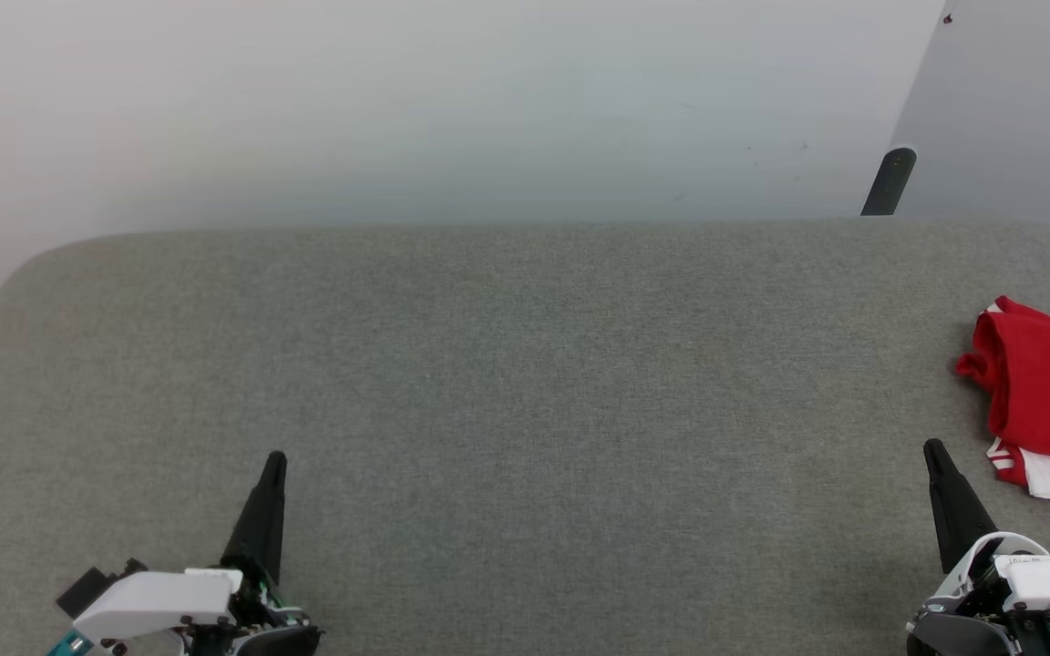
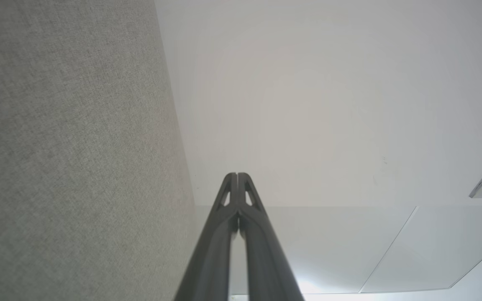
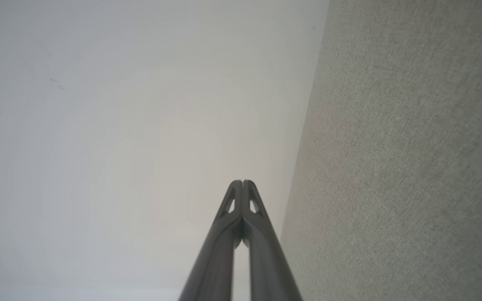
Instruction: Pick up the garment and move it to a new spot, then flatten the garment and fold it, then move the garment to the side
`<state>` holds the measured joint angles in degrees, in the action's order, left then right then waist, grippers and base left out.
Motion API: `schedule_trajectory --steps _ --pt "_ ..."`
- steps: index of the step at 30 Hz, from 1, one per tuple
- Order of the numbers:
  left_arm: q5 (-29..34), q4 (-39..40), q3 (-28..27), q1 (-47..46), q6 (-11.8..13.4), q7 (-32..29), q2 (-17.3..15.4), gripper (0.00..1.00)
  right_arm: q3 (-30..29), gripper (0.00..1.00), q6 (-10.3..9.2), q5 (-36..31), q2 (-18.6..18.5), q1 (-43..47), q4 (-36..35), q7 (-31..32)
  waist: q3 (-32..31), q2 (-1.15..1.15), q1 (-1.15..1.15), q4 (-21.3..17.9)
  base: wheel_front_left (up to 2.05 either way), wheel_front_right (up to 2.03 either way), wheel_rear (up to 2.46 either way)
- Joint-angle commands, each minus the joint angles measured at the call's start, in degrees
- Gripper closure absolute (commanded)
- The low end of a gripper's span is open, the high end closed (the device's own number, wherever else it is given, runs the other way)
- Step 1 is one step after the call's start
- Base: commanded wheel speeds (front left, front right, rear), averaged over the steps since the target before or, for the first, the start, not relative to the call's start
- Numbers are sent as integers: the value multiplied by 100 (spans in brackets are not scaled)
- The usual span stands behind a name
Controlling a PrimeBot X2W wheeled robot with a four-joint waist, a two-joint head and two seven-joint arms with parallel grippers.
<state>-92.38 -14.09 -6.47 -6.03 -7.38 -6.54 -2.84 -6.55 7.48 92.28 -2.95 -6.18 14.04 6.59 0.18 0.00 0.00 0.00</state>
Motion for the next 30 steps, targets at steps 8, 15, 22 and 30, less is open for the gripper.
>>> schedule_trajectory --steps 8,15,22,30 --pt "-5 -6 -18 -56 -20 -19 6 100 -1 100 2 25 20 -18 2 11 0 0 0 0 0 0 0" --pt "-4 -5 -19 -56 -20 -20 7 100 -1 100 2 25 20 -18 2 10 0 0 0 0 0 0 0" --pt "-3 -6 -19 -56 -20 -21 8 100 -1 100 2 25 20 -18 2 10 0 0 0 0 0 0 0" --pt "-2 -6 -20 -56 -20 -22 7 100 -1 100 2 26 20 -18 2 10 0 0 0 0 0 0 0"
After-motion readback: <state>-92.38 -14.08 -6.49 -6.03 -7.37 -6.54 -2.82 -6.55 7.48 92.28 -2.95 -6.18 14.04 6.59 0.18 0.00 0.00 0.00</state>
